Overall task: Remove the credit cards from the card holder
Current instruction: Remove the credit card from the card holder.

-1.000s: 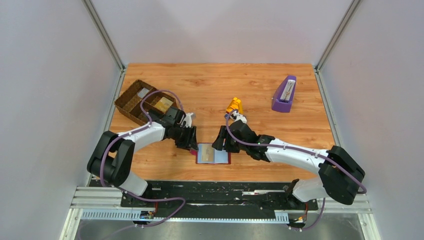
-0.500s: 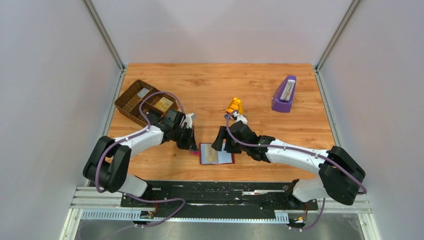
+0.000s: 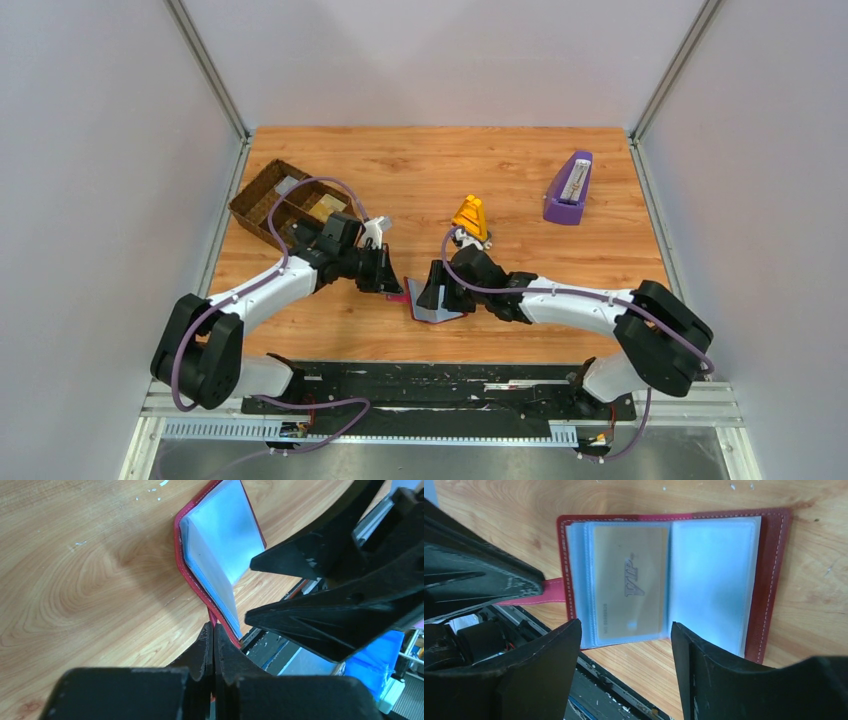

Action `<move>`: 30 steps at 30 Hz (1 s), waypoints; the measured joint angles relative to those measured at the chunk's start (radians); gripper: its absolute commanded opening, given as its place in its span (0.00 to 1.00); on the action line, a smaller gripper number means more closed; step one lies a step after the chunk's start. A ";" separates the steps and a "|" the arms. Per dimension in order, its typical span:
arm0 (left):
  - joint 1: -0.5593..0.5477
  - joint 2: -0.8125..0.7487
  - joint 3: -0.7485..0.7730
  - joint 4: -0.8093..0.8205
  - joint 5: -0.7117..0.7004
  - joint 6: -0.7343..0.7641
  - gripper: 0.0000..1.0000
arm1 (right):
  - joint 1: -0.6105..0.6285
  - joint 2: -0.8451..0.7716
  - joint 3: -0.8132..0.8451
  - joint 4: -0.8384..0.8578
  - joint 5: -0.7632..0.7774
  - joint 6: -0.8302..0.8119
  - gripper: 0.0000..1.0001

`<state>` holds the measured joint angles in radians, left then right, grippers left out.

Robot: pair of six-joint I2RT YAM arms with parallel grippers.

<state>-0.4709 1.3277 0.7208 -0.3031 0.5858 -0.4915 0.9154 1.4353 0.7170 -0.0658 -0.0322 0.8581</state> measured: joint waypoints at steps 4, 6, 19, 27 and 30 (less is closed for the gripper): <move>0.000 -0.003 0.000 0.000 0.006 -0.003 0.00 | 0.001 0.039 0.000 0.005 -0.026 0.000 0.64; 0.000 -0.003 0.000 -0.001 0.008 -0.003 0.00 | 0.002 0.049 0.000 0.005 -0.030 -0.003 0.63; 0.000 -0.003 0.000 -0.013 0.008 -0.001 0.00 | 0.006 0.100 0.000 0.038 -0.061 -0.015 0.66; 0.000 -0.003 0.000 -0.018 0.008 0.000 0.00 | 0.023 0.100 0.003 0.045 -0.074 -0.026 0.66; 0.000 -0.002 0.000 -0.018 0.007 0.000 0.00 | 0.025 0.100 0.010 0.044 -0.070 -0.031 0.63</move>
<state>-0.4706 1.3254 0.7212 -0.3214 0.5930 -0.4911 0.9405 1.5356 0.7269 -0.0219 -0.1020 0.8268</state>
